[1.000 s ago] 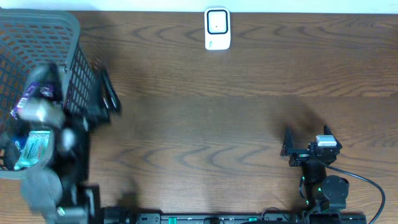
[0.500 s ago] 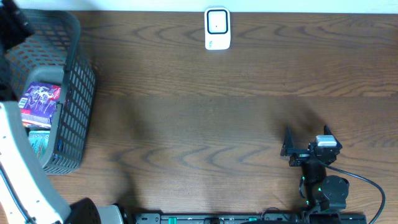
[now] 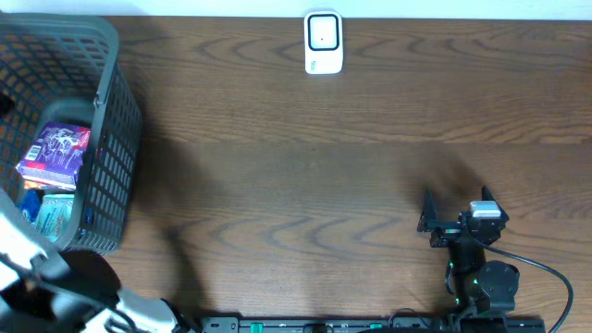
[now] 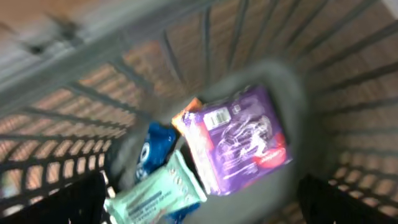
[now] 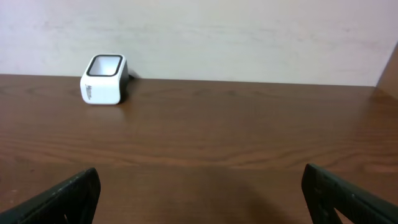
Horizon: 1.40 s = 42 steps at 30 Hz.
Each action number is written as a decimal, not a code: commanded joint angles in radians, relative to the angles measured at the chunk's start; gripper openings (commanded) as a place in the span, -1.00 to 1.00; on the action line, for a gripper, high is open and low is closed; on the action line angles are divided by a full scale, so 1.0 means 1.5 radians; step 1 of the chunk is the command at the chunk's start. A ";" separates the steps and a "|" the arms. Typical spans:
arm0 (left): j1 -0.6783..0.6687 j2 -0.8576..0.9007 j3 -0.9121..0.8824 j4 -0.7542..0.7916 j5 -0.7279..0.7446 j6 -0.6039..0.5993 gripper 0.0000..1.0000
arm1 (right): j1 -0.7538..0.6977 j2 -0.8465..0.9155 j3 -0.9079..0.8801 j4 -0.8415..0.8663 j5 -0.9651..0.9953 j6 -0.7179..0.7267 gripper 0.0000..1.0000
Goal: Scan the item barcode
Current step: 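Reach the left gripper into the basket toward the purple Carefree pack, then grasp the purple Carefree pack with the left gripper and lift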
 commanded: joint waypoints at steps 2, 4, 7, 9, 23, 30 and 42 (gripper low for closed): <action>0.001 0.058 0.006 -0.027 0.050 -0.021 0.96 | 0.002 -0.001 -0.001 -0.003 0.006 -0.008 0.98; 0.000 0.087 0.006 -0.044 0.050 -0.045 0.96 | 0.002 -0.001 -0.001 -0.003 0.006 -0.008 0.99; 0.000 0.124 0.002 -0.070 0.045 -0.080 0.96 | 0.002 -0.001 -0.001 -0.003 0.006 -0.008 0.99; 0.000 0.147 -0.004 -0.081 0.045 -0.095 0.96 | 0.002 -0.001 -0.001 -0.003 0.006 -0.008 0.98; 0.000 0.210 -0.105 0.018 0.060 -0.101 0.96 | 0.002 -0.001 -0.001 -0.003 0.006 -0.008 0.98; 0.000 0.210 -0.110 0.037 0.100 -0.101 -0.01 | 0.002 -0.001 -0.001 -0.003 0.006 -0.008 0.98; 0.005 0.192 -0.087 0.004 0.272 -0.095 -0.85 | 0.002 -0.001 -0.001 -0.003 0.006 -0.008 0.98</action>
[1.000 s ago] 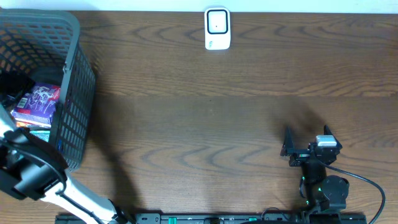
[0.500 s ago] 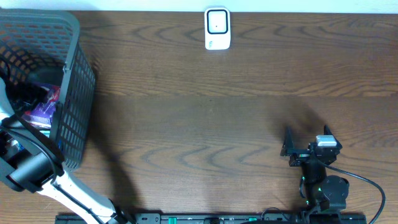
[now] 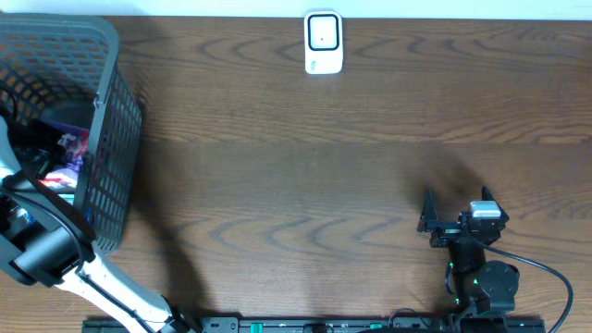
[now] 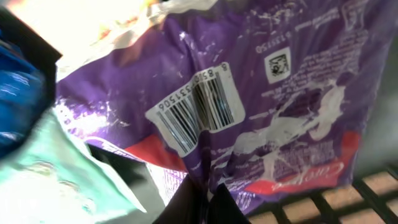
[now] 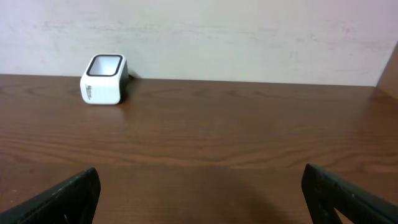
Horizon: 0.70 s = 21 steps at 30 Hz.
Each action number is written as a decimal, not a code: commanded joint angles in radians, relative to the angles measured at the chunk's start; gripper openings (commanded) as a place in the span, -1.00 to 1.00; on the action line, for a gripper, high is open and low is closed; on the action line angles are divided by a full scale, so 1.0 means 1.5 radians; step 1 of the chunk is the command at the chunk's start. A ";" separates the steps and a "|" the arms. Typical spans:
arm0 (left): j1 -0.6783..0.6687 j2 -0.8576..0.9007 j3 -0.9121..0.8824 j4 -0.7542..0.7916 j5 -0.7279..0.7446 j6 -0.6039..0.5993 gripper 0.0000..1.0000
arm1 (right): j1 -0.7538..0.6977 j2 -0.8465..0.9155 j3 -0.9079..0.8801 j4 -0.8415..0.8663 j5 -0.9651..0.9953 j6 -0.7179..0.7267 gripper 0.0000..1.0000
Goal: Scan the item barcode
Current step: 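Grasp the purple Carefree pack with the left gripper and lift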
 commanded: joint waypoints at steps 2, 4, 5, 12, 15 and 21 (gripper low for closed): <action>0.007 -0.039 0.034 0.003 0.150 0.005 -0.85 | 0.002 -0.001 -0.001 -0.003 0.006 -0.008 0.98; 0.007 -0.077 0.050 0.019 0.194 0.005 -0.86 | 0.002 -0.001 -0.001 -0.003 0.006 -0.008 0.99; 0.007 -0.100 0.057 0.032 0.208 0.005 -0.86 | 0.002 -0.001 -0.001 -0.003 0.006 -0.008 0.99; 0.007 -0.308 0.063 0.156 0.192 -0.008 -0.85 | 0.002 -0.001 -0.001 -0.003 0.006 -0.008 0.99; 0.006 -0.381 0.063 0.180 0.129 -0.008 -0.85 | 0.002 -0.001 -0.001 -0.003 0.006 -0.008 0.99; 0.006 -0.394 0.051 0.133 0.026 -0.008 0.96 | 0.002 -0.001 -0.001 -0.003 0.006 -0.008 0.99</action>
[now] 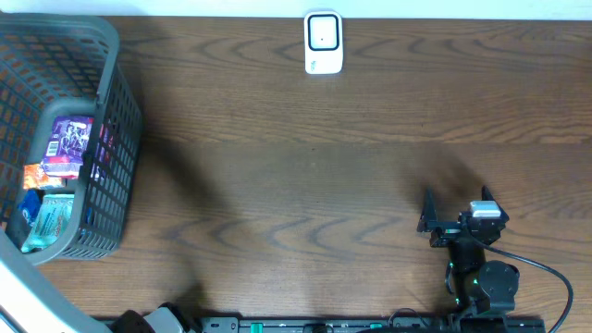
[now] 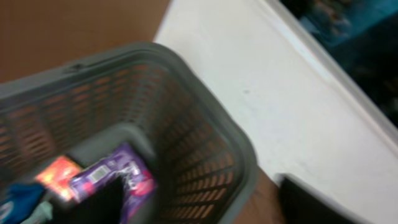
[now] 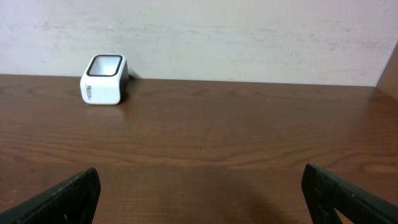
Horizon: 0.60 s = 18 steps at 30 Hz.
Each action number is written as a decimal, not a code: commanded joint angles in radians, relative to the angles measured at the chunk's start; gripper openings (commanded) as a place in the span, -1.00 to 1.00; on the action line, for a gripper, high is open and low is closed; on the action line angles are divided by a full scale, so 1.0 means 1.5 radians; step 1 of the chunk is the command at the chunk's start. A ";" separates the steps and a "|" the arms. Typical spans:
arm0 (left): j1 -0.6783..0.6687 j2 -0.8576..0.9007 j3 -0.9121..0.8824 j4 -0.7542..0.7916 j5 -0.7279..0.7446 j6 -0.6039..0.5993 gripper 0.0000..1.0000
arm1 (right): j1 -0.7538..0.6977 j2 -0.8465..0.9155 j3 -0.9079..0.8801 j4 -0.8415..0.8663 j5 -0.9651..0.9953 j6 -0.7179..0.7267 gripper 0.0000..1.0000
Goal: Scan the item barcode
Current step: 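Grasp the purple Carefree pack with the left gripper and lift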
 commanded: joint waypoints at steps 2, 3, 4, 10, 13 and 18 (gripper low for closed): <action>0.002 0.072 -0.043 -0.040 -0.082 -0.005 0.95 | 0.002 -0.001 -0.001 -0.003 0.006 -0.008 0.98; 0.002 0.083 -0.053 -0.049 -0.088 -0.009 0.96 | 0.002 -0.001 -0.001 -0.003 0.006 -0.008 0.99; 0.002 0.097 -0.061 -0.060 -0.102 -0.021 0.96 | 0.002 -0.001 -0.001 -0.003 0.006 -0.008 0.99; 0.002 0.209 -0.076 -0.117 -0.149 -0.052 0.96 | 0.002 -0.001 -0.001 -0.003 0.006 -0.008 0.99; 0.001 0.262 -0.076 -0.126 -0.148 -0.052 0.96 | 0.002 -0.001 -0.001 -0.003 0.006 -0.008 0.99; -0.010 0.341 -0.076 -0.128 -0.148 -0.052 0.96 | 0.002 -0.001 -0.001 -0.003 0.006 -0.008 0.98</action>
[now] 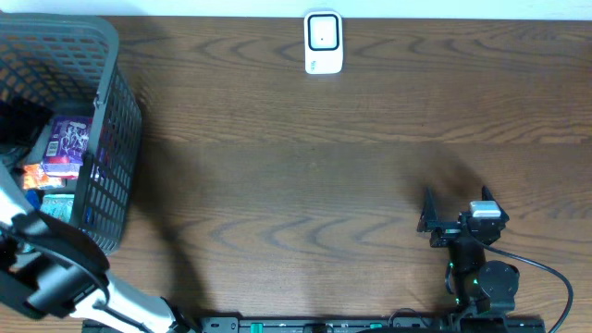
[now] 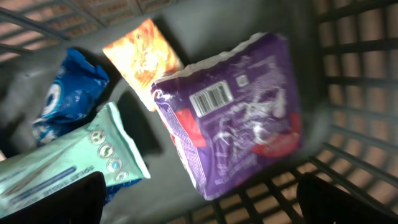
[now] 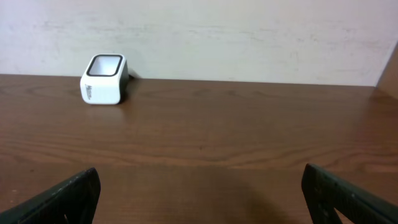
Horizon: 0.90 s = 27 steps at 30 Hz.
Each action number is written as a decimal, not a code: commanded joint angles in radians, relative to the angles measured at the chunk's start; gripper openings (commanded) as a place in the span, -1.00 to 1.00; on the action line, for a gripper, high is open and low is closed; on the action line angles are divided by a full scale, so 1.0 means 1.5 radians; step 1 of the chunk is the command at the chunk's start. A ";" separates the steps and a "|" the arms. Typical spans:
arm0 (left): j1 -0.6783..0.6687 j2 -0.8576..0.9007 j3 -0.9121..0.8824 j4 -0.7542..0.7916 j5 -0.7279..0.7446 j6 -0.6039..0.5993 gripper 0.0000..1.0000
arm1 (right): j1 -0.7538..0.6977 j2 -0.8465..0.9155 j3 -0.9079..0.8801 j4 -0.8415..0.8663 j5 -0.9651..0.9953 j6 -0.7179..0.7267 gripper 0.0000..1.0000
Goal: Scan the item barcode
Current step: 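Grasp the purple Carefree pack with the left gripper and lift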
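Observation:
A purple packet (image 2: 233, 134) with a white barcode label (image 2: 211, 99) facing up lies in the grey basket (image 1: 111, 120). It also shows from overhead as the purple packet (image 1: 67, 139). My left gripper (image 2: 199, 208) hangs open over it inside the basket, with nothing between its fingers (image 2: 53, 199). The white scanner (image 1: 323, 42) stands at the table's far edge, also seen as the scanner (image 3: 104, 79). My right gripper (image 3: 202, 199) rests open near the table's front right, holding nothing.
Beside the purple packet lie an orange packet (image 2: 142, 62), a blue packet (image 2: 65, 102) and a mint-green wipes pack (image 2: 68, 171). The basket's slatted walls (image 2: 348, 81) stand close on all sides. Brown wooden table (image 1: 305, 185) stretches between basket and scanner.
My left gripper was high above the basket, facing its rim and the wall behind. Now it is down inside the basket, open over the packets. The right arm has not moved.
My left gripper hung open over the basket's packets. Then it was pressed close to the purple packet's barcode face. Then it was high above the basket, the packet still inside but shifted toward the right wall. Now it is low over the packet again.

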 commanded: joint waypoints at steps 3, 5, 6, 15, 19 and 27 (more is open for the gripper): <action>-0.018 0.066 0.005 -0.003 -0.013 -0.004 0.96 | 0.002 -0.001 -0.001 -0.003 0.006 -0.008 0.99; -0.025 0.095 0.005 -0.002 -0.013 -0.004 0.96 | 0.002 -0.001 -0.001 -0.003 0.006 -0.008 0.98; -0.028 0.108 0.005 0.000 -0.013 -0.004 0.96 | 0.002 -0.001 -0.001 -0.003 0.006 -0.008 0.99; -0.041 0.198 0.005 0.020 -0.014 -0.003 0.96 | 0.002 -0.001 -0.001 -0.003 0.006 -0.008 0.99; -0.041 0.208 0.005 0.020 -0.014 -0.003 -0.09 | 0.002 -0.001 -0.001 -0.003 0.006 -0.008 0.99; -0.039 0.181 0.014 0.004 -0.013 -0.001 -0.86 | 0.002 -0.001 -0.001 -0.003 0.006 -0.008 0.99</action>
